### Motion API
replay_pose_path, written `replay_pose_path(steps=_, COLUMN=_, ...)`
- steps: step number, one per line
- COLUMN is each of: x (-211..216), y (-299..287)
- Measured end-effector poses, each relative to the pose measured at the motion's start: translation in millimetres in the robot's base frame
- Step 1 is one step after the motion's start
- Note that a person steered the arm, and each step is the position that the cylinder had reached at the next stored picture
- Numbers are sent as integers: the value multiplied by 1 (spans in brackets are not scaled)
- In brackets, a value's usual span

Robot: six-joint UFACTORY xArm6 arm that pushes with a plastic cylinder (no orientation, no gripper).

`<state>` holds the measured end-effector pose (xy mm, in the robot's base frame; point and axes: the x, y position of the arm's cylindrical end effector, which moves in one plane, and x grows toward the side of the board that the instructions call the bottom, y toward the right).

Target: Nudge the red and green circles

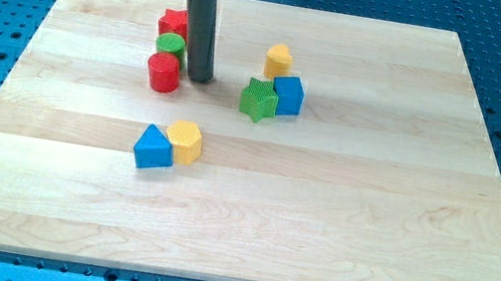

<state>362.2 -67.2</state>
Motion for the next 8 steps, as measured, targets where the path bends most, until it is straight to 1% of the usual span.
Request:
replay_pose_path(steps=1, x=-6, y=-22)
replay_pose_path(steps=2, x=-7, y=-25)
replay_pose_path(steps=3, x=-7, y=-25)
replay_pose_path(steps=4, x=-7, y=-13)
replay_pose_path(steps=5, x=10, y=4)
replay_pose_path(steps=8, x=14, y=-9)
